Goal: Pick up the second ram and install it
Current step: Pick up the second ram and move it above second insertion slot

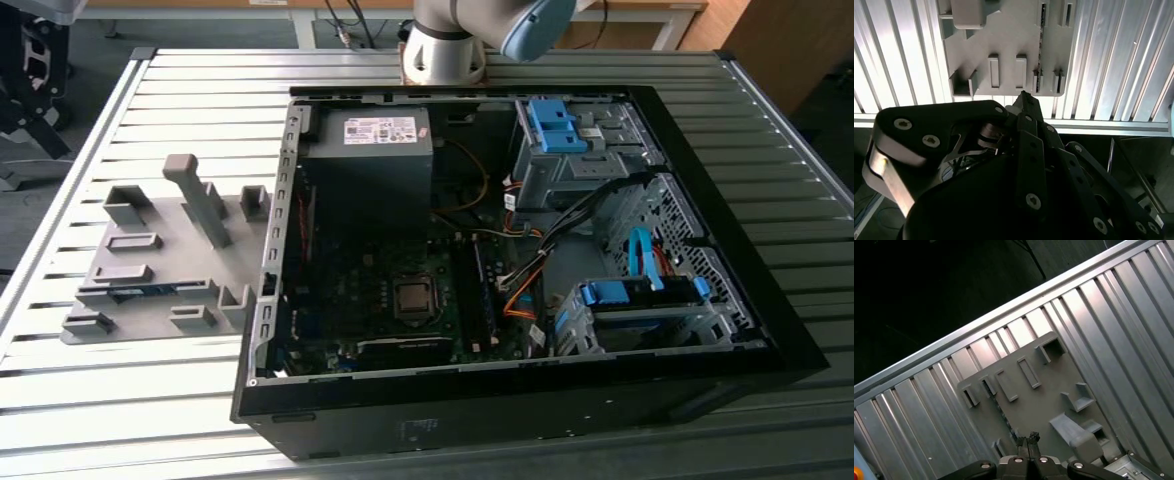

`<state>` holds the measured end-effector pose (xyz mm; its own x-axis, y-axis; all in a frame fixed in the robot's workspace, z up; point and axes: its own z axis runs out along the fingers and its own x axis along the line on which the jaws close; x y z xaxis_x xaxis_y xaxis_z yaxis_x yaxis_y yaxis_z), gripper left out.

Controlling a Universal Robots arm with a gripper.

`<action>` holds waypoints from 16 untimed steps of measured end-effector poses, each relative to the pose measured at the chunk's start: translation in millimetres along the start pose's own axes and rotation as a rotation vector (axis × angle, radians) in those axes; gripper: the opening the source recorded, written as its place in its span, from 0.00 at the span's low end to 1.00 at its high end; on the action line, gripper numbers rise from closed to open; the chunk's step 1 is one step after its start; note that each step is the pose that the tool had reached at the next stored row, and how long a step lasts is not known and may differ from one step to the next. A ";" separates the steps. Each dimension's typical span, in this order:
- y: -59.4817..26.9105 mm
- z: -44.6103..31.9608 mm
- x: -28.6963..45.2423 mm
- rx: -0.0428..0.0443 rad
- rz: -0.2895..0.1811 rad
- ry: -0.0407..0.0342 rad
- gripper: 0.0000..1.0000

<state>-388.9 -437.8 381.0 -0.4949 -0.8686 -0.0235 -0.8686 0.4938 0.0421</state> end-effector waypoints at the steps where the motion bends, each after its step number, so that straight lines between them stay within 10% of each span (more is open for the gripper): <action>1: 0.0 -0.1 0.0 -0.0002 -0.005 0.0003 0.11; 16: 0.1 1.3 0.1 -0.0040 -0.169 0.0073 0.11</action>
<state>-389.0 -437.7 379.7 -0.3420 -0.9394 -0.0233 -0.9392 0.3409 0.0421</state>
